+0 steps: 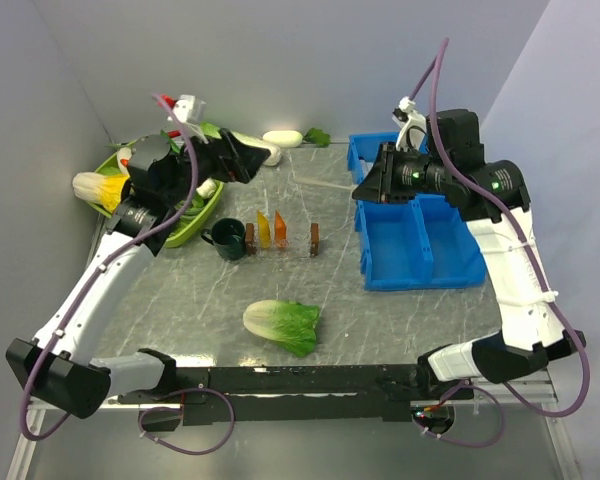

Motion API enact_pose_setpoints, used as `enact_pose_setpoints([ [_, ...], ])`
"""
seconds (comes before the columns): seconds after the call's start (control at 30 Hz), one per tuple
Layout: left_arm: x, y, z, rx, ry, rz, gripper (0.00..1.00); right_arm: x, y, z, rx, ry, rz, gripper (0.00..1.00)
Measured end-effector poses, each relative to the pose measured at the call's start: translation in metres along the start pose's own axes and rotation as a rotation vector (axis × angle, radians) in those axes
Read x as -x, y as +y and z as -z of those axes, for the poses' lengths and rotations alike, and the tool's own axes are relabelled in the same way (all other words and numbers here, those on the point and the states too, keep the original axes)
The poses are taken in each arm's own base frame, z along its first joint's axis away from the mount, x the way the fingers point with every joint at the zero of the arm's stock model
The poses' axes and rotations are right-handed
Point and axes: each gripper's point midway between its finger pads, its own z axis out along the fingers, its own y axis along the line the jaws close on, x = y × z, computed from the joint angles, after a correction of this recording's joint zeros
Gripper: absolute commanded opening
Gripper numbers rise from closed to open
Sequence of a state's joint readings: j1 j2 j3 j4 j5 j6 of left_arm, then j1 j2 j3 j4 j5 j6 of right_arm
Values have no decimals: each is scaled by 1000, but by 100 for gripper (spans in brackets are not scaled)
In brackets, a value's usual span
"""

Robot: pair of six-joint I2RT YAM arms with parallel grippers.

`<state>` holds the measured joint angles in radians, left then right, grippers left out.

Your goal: Prepare toiletry sets of a toothbrush and toothpaste on the tray

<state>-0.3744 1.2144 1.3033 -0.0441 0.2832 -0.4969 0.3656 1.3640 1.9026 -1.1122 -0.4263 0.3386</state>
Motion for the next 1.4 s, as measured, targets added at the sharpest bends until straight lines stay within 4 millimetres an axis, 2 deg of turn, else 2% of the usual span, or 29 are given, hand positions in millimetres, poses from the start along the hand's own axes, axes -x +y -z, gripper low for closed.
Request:
enact_pose_setpoints([
  [0.1,-5,-27,0,-115,51,-160,97,-10,-3,2,-13,67,-1,0],
  [0.17,-19,-50,0,-211,103,-238,96,-18,-3,3,-5,114,1,0],
  [0.3,-56,-79,-1,-358,219,-281,96,-31,-1,5,23,176,22,0],
  [0.33,-63,-81,-1,-376,244,-277,97,-34,0,6,32,187,27,0],
  [0.37,-87,-86,-2,-426,322,-265,96,-39,3,7,61,208,35,0],
  [0.5,-110,-94,-3,-462,402,-266,96,-51,8,6,109,256,18,0],
  [0.67,-134,-115,-2,-528,473,-296,96,-67,8,2,143,321,-13,0],
  [0.83,-145,-115,0,-521,504,-373,97,-77,12,7,171,347,-25,0],
  [1.07,-155,-119,4,-549,535,-389,98,-78,13,8,179,348,-25,0],
  [1.13,-156,-121,6,-563,538,-383,90,-78,14,8,185,350,-25,0],
  [1.17,-157,-122,7,-567,541,-380,82,-78,15,8,188,351,-25,0],
  [1.4,-167,-123,12,-583,606,-338,64,-78,22,11,217,354,-21,0],
])
